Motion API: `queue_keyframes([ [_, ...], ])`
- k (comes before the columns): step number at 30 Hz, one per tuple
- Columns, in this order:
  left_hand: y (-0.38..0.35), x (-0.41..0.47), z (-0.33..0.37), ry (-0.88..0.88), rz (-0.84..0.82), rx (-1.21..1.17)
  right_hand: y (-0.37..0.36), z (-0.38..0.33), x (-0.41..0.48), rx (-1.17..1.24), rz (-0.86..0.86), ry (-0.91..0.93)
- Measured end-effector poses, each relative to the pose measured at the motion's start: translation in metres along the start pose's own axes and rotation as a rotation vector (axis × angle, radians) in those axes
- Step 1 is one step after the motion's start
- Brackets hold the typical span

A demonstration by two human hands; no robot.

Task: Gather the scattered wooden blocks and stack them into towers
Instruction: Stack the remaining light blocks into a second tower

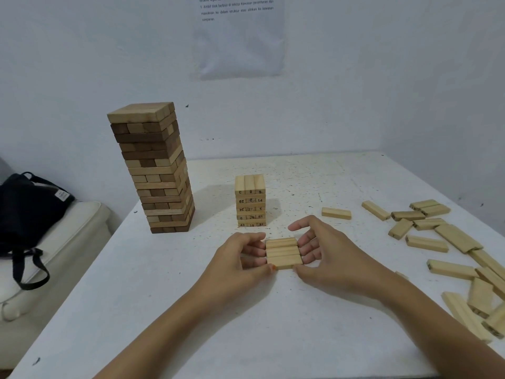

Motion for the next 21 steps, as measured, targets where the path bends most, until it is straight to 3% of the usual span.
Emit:
queue_keyframes([
  [11, 0.001, 0.003, 0.0, -0.035, -0.016, 0.049, 0.0, 0.004, -0.001, -0.009, -0.059, -0.032],
  [15, 0.007, 0.001, 0.009, -0.158, 0.028, 0.28, 0.007, 0.01, -0.002, -0.087, -0.158, -0.042],
  [21, -0.001, -0.003, 0.013, -0.427, -0.022, 0.557, 0.004, -0.001, -0.001, -0.233, -0.138, 0.176],
])
Point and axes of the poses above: each hand's wrist, its own x-axis towards the middle knuckle, its own y-axis out of the back of the hand, z = x × y, the point moved 5 cm from there along x, towards the middle knuckle, and after that the axes turned 8 degrees about y, right-handed, at the moved point
